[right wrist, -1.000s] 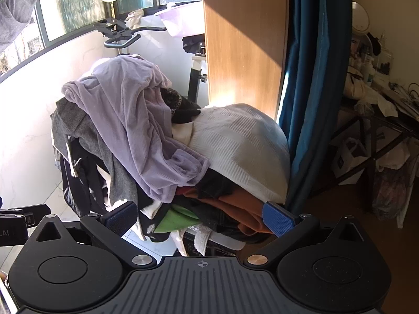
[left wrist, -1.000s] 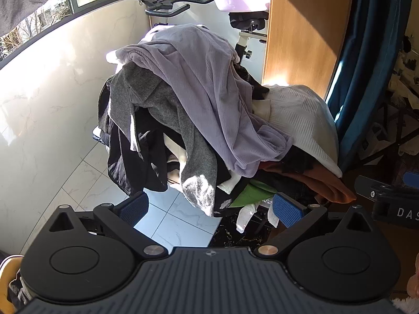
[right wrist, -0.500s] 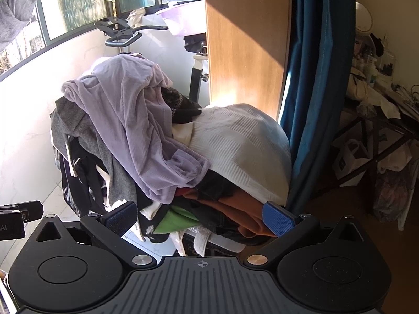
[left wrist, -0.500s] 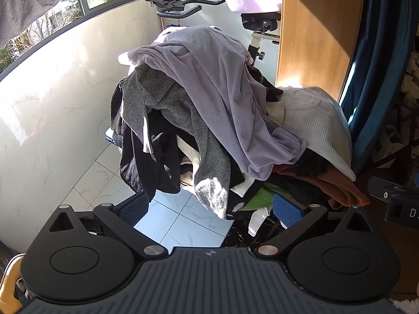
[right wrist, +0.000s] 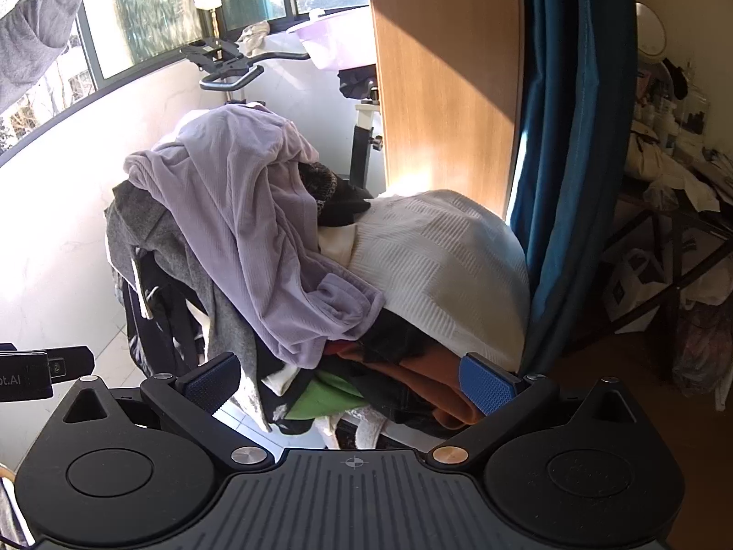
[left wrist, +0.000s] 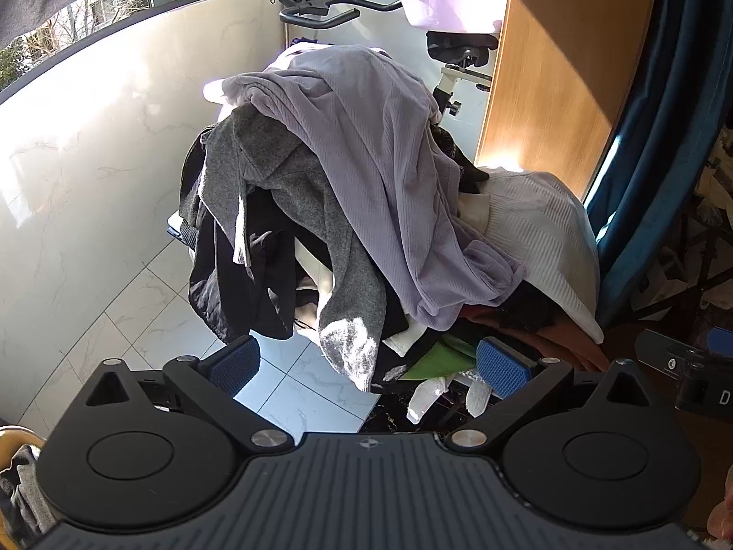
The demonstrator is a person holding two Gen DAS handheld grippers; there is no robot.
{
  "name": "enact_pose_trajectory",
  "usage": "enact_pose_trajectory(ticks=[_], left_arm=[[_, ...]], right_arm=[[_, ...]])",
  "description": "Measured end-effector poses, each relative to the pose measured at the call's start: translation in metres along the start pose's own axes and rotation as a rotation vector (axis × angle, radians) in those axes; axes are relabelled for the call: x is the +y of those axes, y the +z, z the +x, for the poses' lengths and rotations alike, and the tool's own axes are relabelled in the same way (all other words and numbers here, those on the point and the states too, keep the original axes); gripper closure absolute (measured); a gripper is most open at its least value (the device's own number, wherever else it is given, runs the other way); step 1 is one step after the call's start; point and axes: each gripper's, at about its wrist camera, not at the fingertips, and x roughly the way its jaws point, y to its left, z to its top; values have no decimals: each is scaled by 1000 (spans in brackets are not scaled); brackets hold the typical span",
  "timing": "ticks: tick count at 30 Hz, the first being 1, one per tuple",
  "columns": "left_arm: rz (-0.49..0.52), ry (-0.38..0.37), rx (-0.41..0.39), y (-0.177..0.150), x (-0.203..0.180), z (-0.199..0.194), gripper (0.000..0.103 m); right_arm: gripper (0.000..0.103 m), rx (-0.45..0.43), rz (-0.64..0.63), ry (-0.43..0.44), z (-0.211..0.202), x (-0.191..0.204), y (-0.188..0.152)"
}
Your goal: Fold clothes
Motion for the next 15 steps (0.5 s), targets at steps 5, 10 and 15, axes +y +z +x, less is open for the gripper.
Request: enact_pose_trajectory(ticks=[5,10,15], left_arm=[[-46,-44,-26,10,13,-4,0],[-40,-16,-22,10,15,0,0],[-73,-54,2,8,19,4,0]], right_arm=[[1,20,87,-29,3,-10,7],[1,23,131,-6,2,-14,6],[1,24,94,1,0,-8,6]])
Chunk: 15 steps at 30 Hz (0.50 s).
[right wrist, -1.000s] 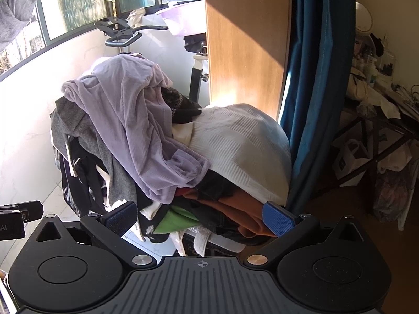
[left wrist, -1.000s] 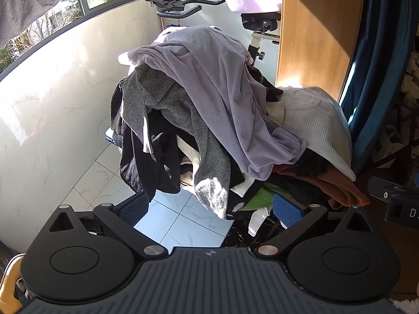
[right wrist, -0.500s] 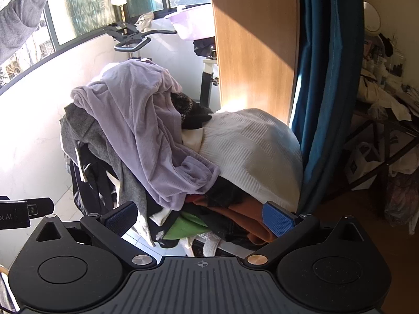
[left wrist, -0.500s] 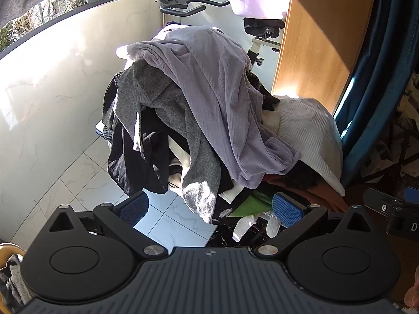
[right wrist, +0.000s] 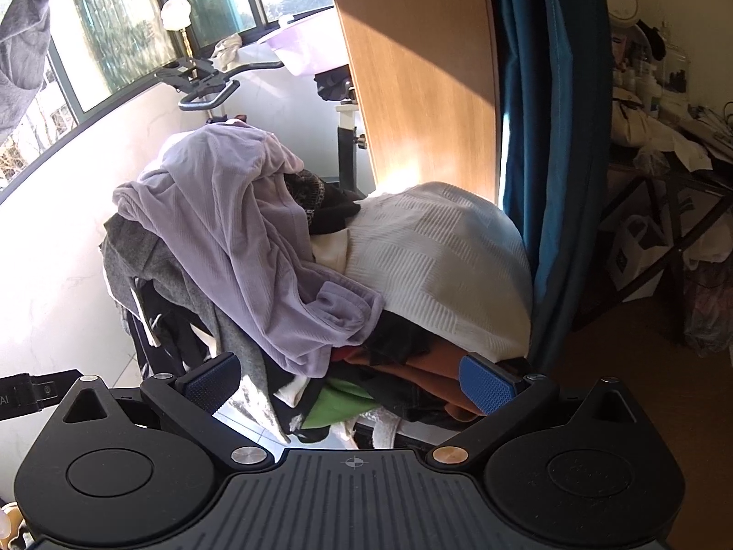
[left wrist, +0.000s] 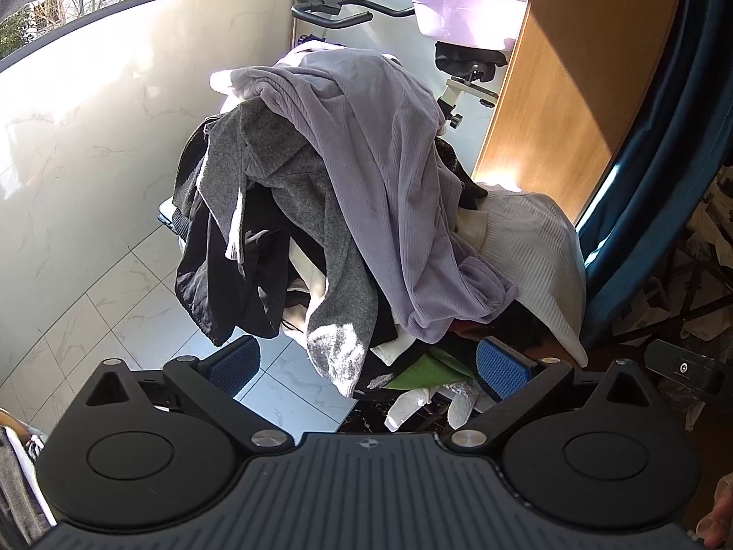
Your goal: Fold clothes
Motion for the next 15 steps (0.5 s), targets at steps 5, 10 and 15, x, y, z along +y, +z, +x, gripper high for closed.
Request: enact_pose_trajectory(ticks=[5,10,15], left_arm=[[-8,5,-15,0,3,-1,0],[11,45,-30,2,2,-1,0],[7,43,-44,7,5,-1,0]], right_arm=[[1,10,-7,22,1,1,0],[1,-1,11,37,2,-1,2],[1,-28,-1,22,4,-3,4]])
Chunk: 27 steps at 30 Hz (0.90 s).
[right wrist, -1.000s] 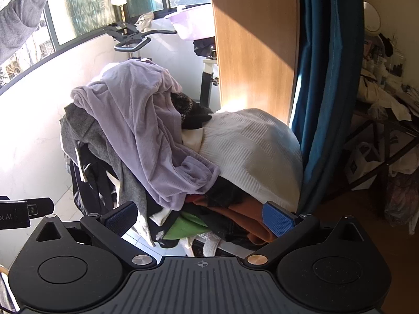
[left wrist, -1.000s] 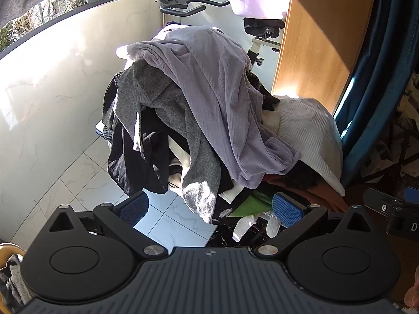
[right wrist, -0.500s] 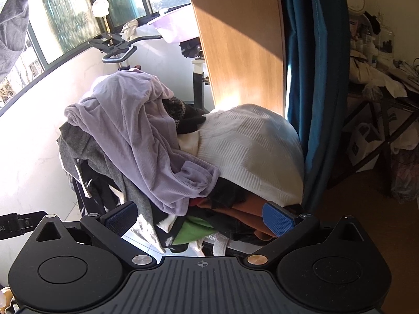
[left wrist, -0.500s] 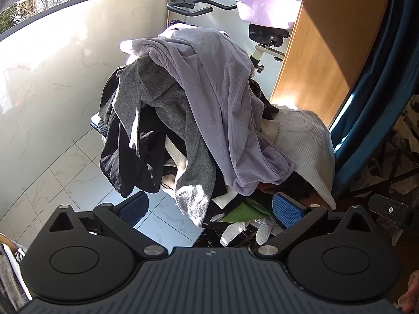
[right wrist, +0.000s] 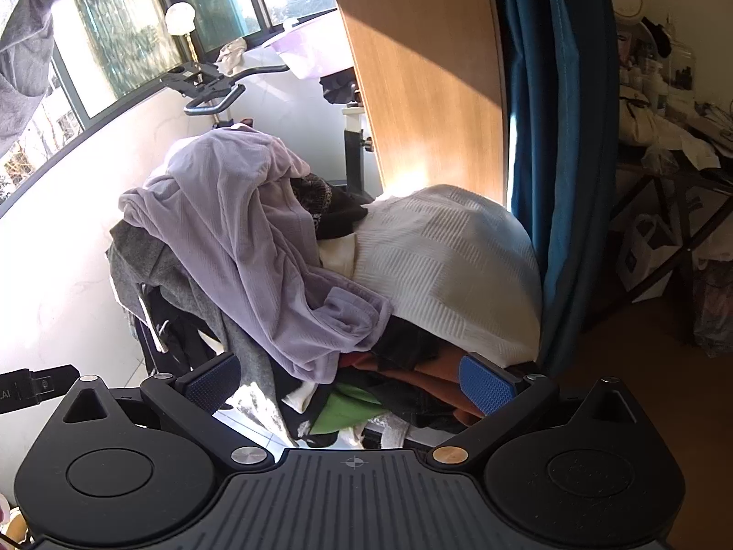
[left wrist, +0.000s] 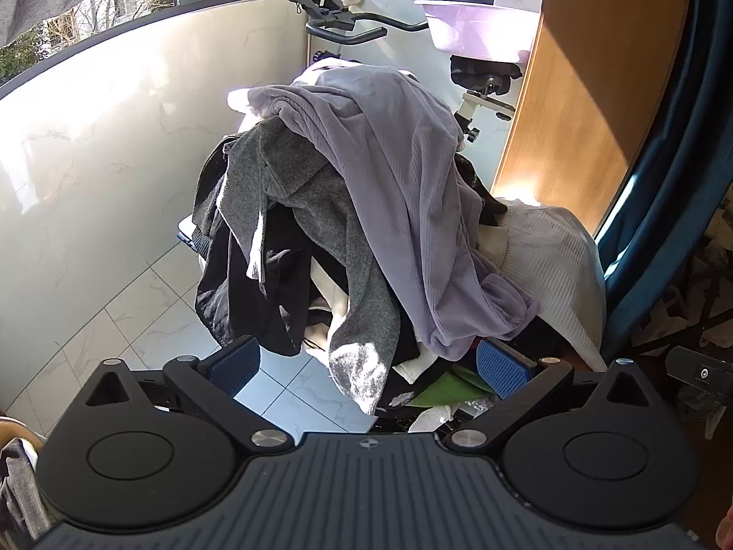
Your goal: Fold clothes
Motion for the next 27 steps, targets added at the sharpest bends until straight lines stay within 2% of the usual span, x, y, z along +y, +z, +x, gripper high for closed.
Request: enact_pose_trajectory(ticks=[4,8,10,14,20,24,27], left_arm=[[-23,-25,-26,3,5,0,0],[-3,-15,-47,8,5,2,0],[-6,-24,-57,8,7,3,0],[-10,-40,-81,8,12,6,0],[37,-46,-62,13,23,19,0],[-3,-127,-37,24,40,31,0],[-45,-160,1,34,51,43,0]], right_arm=[[1,-40,-49,8,0,0,0],[1,-46,-91,45,3,-2,1],[1,-56,-123,21,4,1,0],[1,-19,-125,22,13,3,0],[1,-6,-106,14,21,15,1],[1,-5,-79,16,24,22,3],[1,-26,-74,-3,23,28,3]])
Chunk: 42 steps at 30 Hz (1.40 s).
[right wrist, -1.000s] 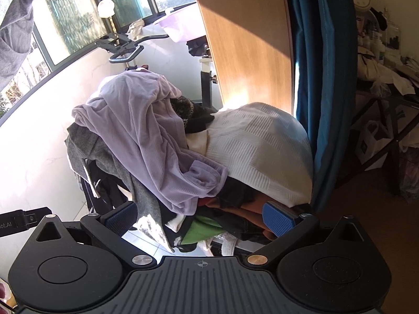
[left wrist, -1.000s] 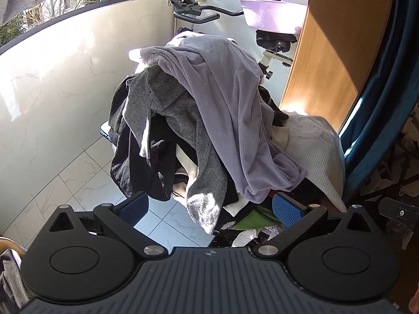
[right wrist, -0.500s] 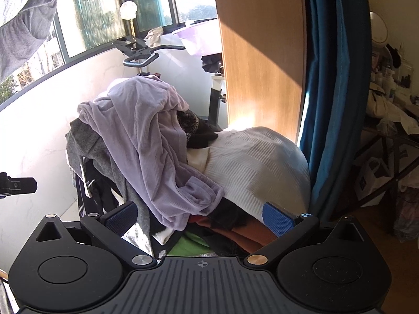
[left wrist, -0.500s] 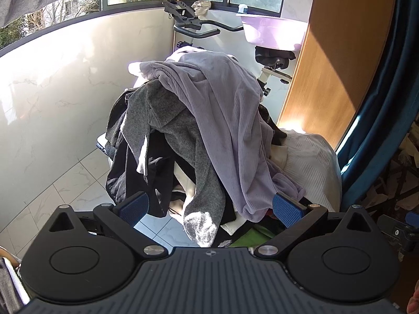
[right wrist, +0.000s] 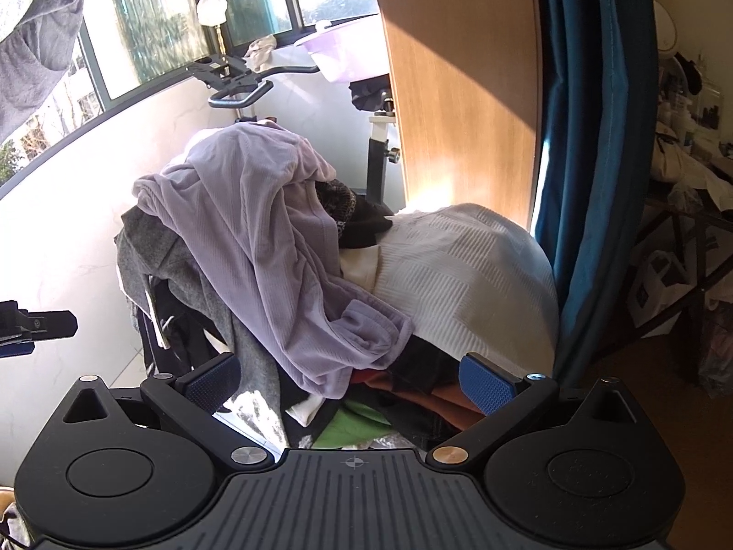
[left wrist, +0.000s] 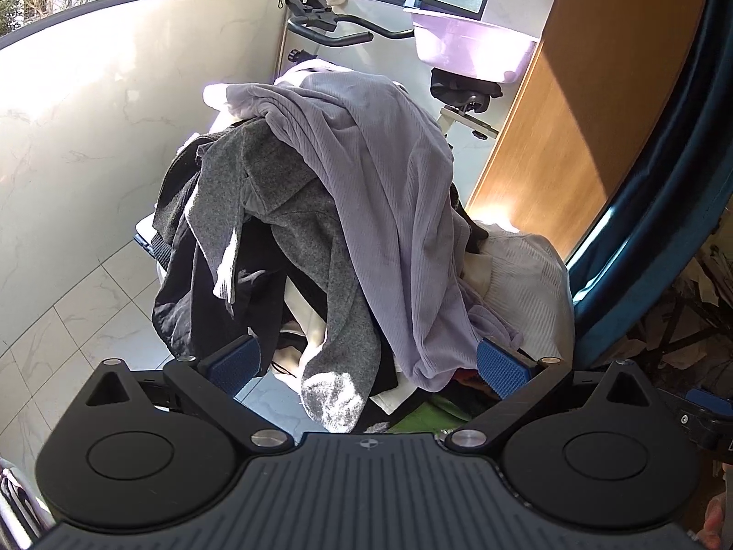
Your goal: Fold clothes
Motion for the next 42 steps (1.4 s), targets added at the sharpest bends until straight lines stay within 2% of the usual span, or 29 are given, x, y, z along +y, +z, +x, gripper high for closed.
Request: enact_pose_trajectory(ticks=[4,8,13,20,26,30,35,42], left_arm=[[8,4,-14,11,10,9,0],[11,-39,-52,19,15,13,0],[-6,-42,-47,23,15,20,0],[-4,13,-63,21,16,23,0],[14,93,-86,19,14,23,0],[40,128,-68,18,8,24,0],[48,105,-37,13,3,28,0],[44,68,-42,12,10,35,0]], right_arm=[[1,-8,22,-17,3,6,2],[1,0,27,-37,9,11,3],[1,7,38,-51,16,14,7],[1,7,18,-25,21,17,9],[1,21,-15,-63,26,21,9],[1,25,-41,-102,28,21,8],[1,49,-24,-70,31,13,9],[1,84,-26,-90,45,13,12]])
